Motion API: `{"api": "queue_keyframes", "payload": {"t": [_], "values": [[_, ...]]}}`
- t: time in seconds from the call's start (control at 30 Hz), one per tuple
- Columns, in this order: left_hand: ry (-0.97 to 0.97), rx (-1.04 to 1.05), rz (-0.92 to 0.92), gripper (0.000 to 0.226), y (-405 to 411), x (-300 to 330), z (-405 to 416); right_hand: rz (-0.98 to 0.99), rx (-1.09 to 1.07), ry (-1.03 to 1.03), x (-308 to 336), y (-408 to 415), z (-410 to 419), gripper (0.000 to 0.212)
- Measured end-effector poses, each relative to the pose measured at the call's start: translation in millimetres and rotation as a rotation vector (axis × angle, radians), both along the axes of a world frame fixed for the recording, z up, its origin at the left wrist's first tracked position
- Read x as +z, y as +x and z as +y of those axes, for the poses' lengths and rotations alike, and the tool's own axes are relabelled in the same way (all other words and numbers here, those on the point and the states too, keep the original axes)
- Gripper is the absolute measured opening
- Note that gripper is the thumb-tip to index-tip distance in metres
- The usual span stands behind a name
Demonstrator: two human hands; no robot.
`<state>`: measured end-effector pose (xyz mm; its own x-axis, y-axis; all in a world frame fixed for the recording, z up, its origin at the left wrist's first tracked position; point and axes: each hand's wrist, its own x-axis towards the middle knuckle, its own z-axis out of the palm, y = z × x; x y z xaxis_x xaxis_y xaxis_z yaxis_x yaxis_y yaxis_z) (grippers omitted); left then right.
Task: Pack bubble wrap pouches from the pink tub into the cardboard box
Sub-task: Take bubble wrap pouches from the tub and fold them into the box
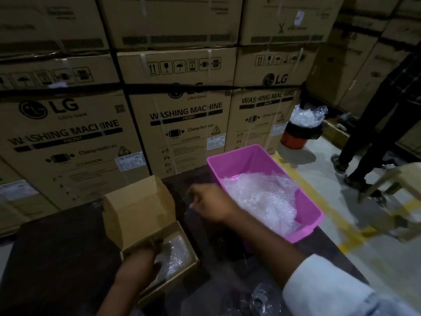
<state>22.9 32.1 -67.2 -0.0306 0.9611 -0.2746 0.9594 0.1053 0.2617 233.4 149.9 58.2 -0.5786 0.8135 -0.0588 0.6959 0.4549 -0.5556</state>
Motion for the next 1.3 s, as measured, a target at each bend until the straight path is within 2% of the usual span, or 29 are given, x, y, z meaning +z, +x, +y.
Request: {"api": "queue_keyframes", "payload": {"t": [0.07, 0.17, 0.23, 0.33, 0.37, 0.43, 0.57, 0.63, 0.73, 0.83, 0.87, 0.9, 0.97, 1.07, 1.17, 1.2, 1.23, 1.3], "values": [[0.115, -0.025, 0.038, 0.042, -0.3, 2.1, 2.8, 0.055, -0.191, 0.081, 17.2, 41.5, 25.3, 0.034], [0.117, -0.041, 0.052, 0.037, 0.8, 4.2, 3.2, -0.125, -0.442, 0.159, 14.4, 106.2, 57.5, 0.038], [0.152, -0.052, 0.046, 0.035, 1.7, 5.0, 2.3, -0.342, -0.473, 0.111, -1.0, 136.0, 69.0, 0.043], [0.147, -0.037, 0.045, 0.035, 3.6, 6.7, 2.6, -0.615, -0.392, -0.041, -28.0, 153.4, 70.6, 0.063], [0.142, -0.039, 0.049, 0.035, 5.3, 7.7, 2.6, -0.668, -0.362, -0.058, -36.5, 154.5, 69.7, 0.063], [0.153, -0.036, 0.041, 0.034, 8.5, 12.0, 3.8, -0.692, -0.333, -0.011, -50.3, 154.0, 68.9, 0.049], [0.183, -0.009, -0.008, 0.031, 12.0, 19.7, 5.6, -0.617, -0.335, 0.071, -62.3, 150.7, 68.2, 0.017], [0.202, 0.003, -0.046, 0.030, 12.4, 23.5, 4.3, -0.481, -0.358, 0.058, -64.0, 150.7, 67.8, 0.009], [0.231, 0.006, -0.054, 0.025, 15.1, 33.0, 3.7, -0.158, -0.375, 0.026, -50.5, 152.9, 61.6, 0.017], [0.285, -0.037, -0.143, 0.008, 30.2, 55.7, 7.5, 0.146, -0.388, 0.010, -26.3, 154.7, 51.4, 0.014], [0.312, -0.044, -0.236, 0.003, 37.6, 64.5, 10.3, 0.241, -0.386, -0.007, -16.5, 153.6, 47.2, 0.012], [0.349, -0.038, -0.366, 0.009, 46.9, 74.2, 13.9, 0.345, -0.377, -0.041, -6.3, 152.3, 43.8, 0.013], [0.396, -0.021, -0.667, 0.032, 71.0, 97.7, 24.9, 0.559, -0.327, -0.147, 17.4, 149.5, 35.6, 0.017], [0.225, -0.012, -1.085, 0.082, 110.3, 139.5, 42.8, 0.868, -0.242, -0.327, 54.5, 142.7, 23.0, 0.012], [0.070, -0.037, -1.316, 0.110, 137.8, 164.3, 59.5, 1.189, -0.146, -0.527, 77.7, 139.8, 15.1, 0.024], [0.037, -0.037, -1.353, 0.112, 143.0, 169.2, 63.5, 1.270, -0.113, -0.574, 82.2, 140.1, 14.0, 0.030], [0.019, -0.038, -1.388, 0.104, 147.6, 174.2, 66.5, 1.336, -0.080, -0.614, 84.6, 140.8, 14.1, 0.034], [0.012, -0.053, -1.437, 0.072, 153.5, 183.4, 69.4, 1.435, -0.028, -0.674, 88.1, 143.1, 16.0, 0.037]]}}
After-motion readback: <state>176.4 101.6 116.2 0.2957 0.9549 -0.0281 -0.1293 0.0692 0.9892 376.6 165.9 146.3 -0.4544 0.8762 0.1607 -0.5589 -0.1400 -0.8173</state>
